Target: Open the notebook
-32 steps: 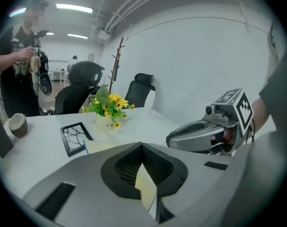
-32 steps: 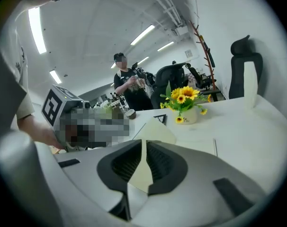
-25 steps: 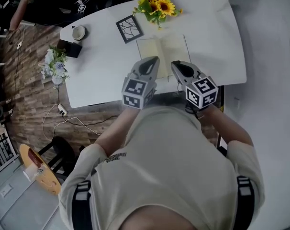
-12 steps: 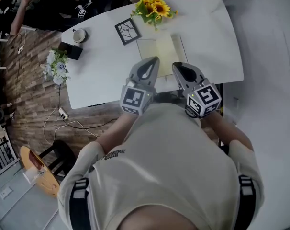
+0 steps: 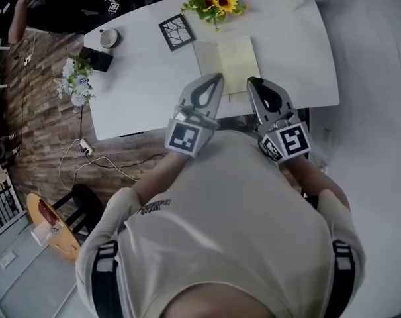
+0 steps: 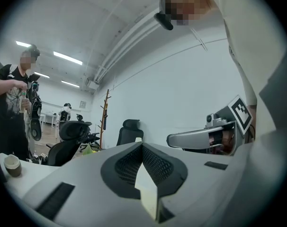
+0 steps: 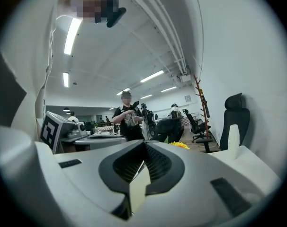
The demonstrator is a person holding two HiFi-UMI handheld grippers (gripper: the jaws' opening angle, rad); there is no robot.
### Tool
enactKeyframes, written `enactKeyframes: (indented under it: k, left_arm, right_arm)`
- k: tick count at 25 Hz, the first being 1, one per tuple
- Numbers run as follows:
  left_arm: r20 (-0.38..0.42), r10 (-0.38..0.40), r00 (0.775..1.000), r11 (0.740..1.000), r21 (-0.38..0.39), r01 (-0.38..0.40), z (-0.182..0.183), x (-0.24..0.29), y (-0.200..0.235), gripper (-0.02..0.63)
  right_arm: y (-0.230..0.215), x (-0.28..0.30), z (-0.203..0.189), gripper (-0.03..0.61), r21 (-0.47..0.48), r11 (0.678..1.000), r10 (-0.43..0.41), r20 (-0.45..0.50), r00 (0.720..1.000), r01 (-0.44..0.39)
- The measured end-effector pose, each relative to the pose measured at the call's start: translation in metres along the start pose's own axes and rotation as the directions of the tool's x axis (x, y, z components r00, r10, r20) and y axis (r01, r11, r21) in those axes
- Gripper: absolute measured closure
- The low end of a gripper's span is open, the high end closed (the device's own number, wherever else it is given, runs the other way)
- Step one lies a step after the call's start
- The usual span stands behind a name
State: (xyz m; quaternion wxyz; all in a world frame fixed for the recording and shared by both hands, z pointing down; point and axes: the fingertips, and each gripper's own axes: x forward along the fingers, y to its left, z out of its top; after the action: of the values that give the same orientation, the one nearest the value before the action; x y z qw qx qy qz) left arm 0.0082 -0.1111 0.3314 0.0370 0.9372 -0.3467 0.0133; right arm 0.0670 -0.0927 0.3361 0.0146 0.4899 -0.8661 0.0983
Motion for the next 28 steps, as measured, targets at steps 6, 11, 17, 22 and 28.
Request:
enactKeyframes:
  k: [6,11,17,22,28]
  left_arm:
    - [-0.006,-0.008,1.0,1.0,-0.009,0.008,-0.003,0.001,-0.002,0.614]
    - [-0.011,-0.009,1.0,1.0,-0.008,0.009,-0.002,0.002,-0.001,0.614]
    - [-0.007,-0.011,1.0,1.0,0.005,0.011,0.0,0.004,-0.002,0.614]
    - [-0.014,-0.017,1.0,1.0,0.013,0.017,-0.001,0.005,-0.004,0.614]
    - [-0.012,-0.02,1.0,1.0,0.021,0.02,-0.001,0.006,-0.005,0.614]
  right_arm:
    - [0.004,-0.003,-0.005,0.575,-0.022,1.0,-0.002,-0.014,1.0,0.002]
    - [0.003,-0.003,0.0,0.576,-0.027,1.0,-0.01,-0.001,1.0,0.01]
    - [0.0,-0.003,0.003,0.577,-0.034,0.999,-0.017,0.004,1.0,0.017]
    - [0.0,-0.002,0.008,0.577,-0.033,0.999,-0.013,0.012,1.0,0.013]
    - [0.0,0.001,0.008,0.577,-0.018,1.0,-0.008,0.02,1.0,0.009]
